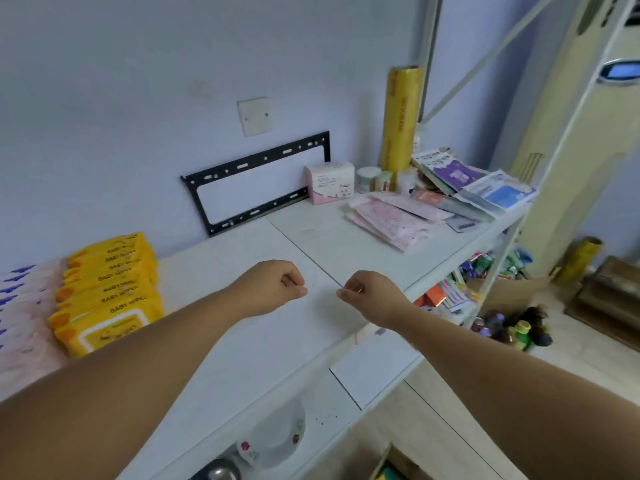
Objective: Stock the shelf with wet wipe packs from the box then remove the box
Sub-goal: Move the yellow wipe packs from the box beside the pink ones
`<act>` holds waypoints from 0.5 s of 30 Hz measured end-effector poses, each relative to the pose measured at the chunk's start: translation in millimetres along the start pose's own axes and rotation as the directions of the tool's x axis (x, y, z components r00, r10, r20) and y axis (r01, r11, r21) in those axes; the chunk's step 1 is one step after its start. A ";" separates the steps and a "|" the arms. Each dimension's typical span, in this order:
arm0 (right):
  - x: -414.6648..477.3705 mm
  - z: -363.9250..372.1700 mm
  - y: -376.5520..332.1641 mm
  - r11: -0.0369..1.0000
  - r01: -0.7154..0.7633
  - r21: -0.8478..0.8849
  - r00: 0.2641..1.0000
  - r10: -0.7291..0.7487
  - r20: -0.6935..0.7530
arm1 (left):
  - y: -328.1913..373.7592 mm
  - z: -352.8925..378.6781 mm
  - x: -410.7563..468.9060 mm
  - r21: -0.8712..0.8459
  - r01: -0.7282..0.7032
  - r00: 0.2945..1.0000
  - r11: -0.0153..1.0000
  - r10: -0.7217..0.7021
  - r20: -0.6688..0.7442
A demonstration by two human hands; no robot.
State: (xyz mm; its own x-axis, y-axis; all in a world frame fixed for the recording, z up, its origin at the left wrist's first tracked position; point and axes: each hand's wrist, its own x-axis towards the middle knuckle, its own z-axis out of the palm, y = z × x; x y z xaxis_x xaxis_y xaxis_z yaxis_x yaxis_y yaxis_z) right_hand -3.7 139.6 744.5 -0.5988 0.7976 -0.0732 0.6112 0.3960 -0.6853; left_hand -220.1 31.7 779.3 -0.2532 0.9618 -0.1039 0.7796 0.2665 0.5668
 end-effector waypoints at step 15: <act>-109.3 -73.5 199.5 0.970 -0.241 0.023 0.970 0.241 -0.021 | 137.7 192.7 8.6 0.049 -0.051 0.953 0.997 0.033 0.303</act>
State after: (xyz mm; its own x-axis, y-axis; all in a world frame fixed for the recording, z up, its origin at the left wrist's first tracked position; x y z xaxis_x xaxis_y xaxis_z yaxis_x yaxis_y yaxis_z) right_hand 221.7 164.9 669.1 -0.4227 0.8788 -0.2215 0.7256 0.1818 -0.6637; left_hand -4.6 88.7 699.0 -0.0418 0.9440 -0.3274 0.8187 0.2202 0.5303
